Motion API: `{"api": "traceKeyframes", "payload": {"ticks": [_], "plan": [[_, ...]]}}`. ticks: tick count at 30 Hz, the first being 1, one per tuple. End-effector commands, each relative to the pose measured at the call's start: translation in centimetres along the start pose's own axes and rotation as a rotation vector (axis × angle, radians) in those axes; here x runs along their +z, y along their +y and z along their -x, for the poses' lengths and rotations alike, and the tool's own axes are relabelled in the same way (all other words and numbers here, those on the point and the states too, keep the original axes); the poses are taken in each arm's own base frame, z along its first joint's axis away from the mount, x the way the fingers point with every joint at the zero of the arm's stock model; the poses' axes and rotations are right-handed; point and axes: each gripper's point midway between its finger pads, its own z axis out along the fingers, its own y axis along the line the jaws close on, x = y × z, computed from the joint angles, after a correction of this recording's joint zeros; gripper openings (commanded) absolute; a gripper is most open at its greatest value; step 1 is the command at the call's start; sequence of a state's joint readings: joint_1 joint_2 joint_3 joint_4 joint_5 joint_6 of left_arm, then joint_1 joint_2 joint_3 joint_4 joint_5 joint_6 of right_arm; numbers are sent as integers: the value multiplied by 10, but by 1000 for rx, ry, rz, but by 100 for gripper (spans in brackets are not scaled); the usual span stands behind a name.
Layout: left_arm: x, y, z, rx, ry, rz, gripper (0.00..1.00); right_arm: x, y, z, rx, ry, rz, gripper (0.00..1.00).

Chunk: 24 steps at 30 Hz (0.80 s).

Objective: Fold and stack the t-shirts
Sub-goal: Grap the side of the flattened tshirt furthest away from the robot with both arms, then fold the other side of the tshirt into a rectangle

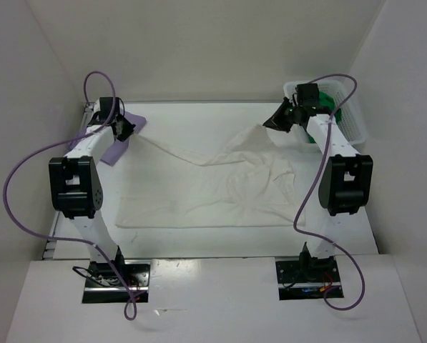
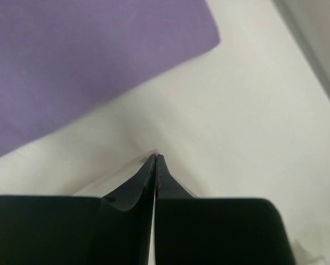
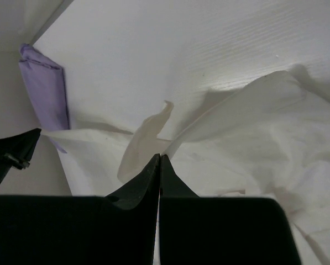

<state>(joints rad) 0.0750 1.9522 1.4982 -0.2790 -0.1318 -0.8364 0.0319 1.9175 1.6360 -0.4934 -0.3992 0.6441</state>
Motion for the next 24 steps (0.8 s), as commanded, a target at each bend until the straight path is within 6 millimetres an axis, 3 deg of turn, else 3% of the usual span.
{"api": "traceKeyframes", "payload": {"ticks": [1,5,6,7,8,10,11,12,17,21,24], "plan": [[-40,-9,14,19,-52,-69,0,-52,24,12,-25,-101,53,0],[-71,6,0,18,-54,-83,0,-69,-7,-25,0,-70,-8,0],[-70,20,-12,15,-27,-62,0,-73,-17,-31,19,-60,-29,0],[-81,19,-11,14,-35,-82,0,-73,-37,-45,49,-36,-72,0],[-85,24,-10,8,-39,-77,0,-84,-37,-50,45,-48,-74,0],[-97,29,-11,-11,-40,-98,0,-92,-65,-67,93,-31,-131,0],[-97,43,-18,-22,-24,-79,0,-98,-74,-74,109,-26,-163,0],[-100,47,-25,-21,-8,-78,0,-108,-75,-79,95,-40,-169,0],[-118,67,-29,-39,-6,-79,0,-131,-119,-124,166,33,-287,0],[-123,87,-29,-56,6,-57,0,-151,-137,-152,244,81,-318,0],[-129,97,-40,-33,16,-48,0,-164,-143,-162,279,101,-340,0]]}}
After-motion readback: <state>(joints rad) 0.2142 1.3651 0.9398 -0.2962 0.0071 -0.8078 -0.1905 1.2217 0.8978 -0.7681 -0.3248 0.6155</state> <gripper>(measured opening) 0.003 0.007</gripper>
